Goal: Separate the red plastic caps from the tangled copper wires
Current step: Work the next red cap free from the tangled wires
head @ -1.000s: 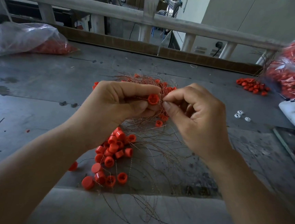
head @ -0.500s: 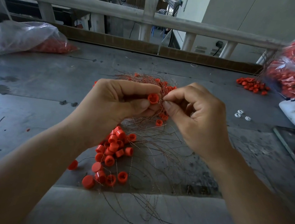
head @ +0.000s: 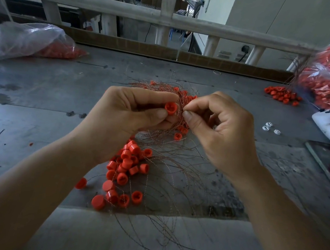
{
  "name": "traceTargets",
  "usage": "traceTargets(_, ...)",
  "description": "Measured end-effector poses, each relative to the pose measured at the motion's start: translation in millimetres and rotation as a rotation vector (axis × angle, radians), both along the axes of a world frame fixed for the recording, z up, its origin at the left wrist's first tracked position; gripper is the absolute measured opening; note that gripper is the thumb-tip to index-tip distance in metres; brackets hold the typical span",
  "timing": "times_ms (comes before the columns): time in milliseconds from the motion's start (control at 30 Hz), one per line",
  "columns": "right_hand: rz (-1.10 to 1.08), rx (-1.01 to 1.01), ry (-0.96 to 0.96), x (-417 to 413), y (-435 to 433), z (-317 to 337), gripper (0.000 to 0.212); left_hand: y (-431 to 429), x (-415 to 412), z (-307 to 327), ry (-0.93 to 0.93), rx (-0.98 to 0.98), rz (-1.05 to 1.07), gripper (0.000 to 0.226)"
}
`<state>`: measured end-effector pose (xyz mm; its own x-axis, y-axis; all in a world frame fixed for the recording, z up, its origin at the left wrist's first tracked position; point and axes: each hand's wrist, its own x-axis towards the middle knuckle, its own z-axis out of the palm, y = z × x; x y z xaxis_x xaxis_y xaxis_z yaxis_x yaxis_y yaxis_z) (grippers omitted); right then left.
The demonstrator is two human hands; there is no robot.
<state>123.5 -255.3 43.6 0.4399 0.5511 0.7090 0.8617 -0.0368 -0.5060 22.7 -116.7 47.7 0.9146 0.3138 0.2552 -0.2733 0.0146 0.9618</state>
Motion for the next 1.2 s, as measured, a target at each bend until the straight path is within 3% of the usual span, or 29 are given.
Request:
traceTargets(333,0.056,-0.008,0.077,-1.3,-0.4,1.8,0.015,0.5,-0.5,0.2,-0.007,-0.058,-0.017,0.032)
traceTargets(633,0.322,0.027,0.722,-0.2,-2.0,8.5,0.024,1.8,-0.4,0.3,-0.048,-0.219,-0.145,0.024)
traceTargets(733,0.371,-0.055,0.827,-0.9,-0.2,6.2,0.031,-2.5,-0.1,-2.0,-0.028,-0.256,-0.204,0.023)
traceTargets(833,0.397,-0.117,0.830,-2.2,2.1,4.4,0.032,-5.4,1.0,-3.3,-0.007,-0.288,-0.210,0.022)
traceTargets(900,0.372,-0.103,0.828,3.0,0.1,6.3,0.020,-4.5,1.9,-2.8,-0.007,-0.312,-0.177,0.021)
traceTargets(967,0.171,-0.132,0.677,14.8,-3.3,6.8,0.012,-2.9,2.4,-1.8,-0.009,-0.330,-0.134,0.023)
traceTargets(1067,-0.269,-0.412,0.228,38.5,-8.0,-3.7,0.009,-2.8,2.4,-0.8,-0.010,-0.349,-0.087,0.024)
traceTargets(1200,-0.276,-0.723,0.187,47.3,-2.7,-27.1,0.009,-2.8,0.7,1.7,-0.003,-0.357,-0.067,0.024)
